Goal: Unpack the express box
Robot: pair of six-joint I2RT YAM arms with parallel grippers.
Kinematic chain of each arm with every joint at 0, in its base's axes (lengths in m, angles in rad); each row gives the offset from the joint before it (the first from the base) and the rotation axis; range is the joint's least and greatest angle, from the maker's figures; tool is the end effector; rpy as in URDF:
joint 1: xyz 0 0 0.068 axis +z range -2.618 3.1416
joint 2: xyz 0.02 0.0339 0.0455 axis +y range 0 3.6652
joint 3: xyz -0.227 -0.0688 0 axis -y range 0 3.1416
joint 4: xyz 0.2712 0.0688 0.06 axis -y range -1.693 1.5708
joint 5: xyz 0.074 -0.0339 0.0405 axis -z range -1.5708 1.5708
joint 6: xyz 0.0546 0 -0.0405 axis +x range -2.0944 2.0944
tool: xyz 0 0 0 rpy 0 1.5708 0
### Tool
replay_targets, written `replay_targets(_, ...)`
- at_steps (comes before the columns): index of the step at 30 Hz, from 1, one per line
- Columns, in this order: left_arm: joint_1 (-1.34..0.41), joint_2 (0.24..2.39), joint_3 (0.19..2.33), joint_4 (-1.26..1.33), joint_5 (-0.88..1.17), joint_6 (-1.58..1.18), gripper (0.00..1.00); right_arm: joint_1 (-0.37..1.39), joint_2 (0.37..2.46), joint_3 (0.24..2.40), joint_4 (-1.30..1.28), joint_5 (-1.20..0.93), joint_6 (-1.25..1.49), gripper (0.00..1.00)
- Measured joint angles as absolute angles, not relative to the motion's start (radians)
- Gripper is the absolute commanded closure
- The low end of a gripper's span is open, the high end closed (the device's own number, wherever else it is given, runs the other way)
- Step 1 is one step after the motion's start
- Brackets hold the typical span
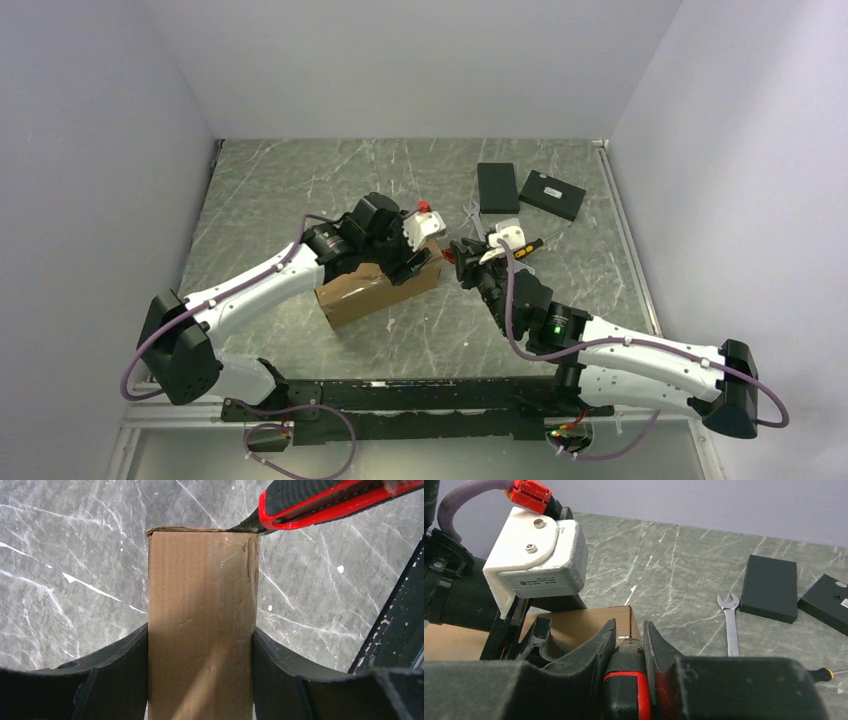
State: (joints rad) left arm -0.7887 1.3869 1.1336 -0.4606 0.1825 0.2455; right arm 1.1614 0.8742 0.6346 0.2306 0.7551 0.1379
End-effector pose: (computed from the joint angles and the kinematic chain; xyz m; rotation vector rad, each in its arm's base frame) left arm 0.2415 -0.2571 0.2432 1.2297 1.9663 -0.4882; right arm 0.1401 0.2289 0.2805 -0.2180 1.5780 0.4206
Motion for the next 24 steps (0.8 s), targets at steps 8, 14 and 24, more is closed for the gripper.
replay_targets(8,-0.789,1.391,1.134,-0.459,0.203,0.249,0.59,1.164,0.869,0.645,0.221,0.751,0.112,1.00)
replay_targets(14,-0.790,1.400,1.145,-0.448,0.213,0.249,0.58,1.171,0.915,0.733,0.160,0.780,0.052,1.00)
replay_targets(24,-0.793,1.434,1.170,-0.447,0.204,0.238,0.49,1.174,0.853,0.849,0.133,0.889,0.030,1.00)
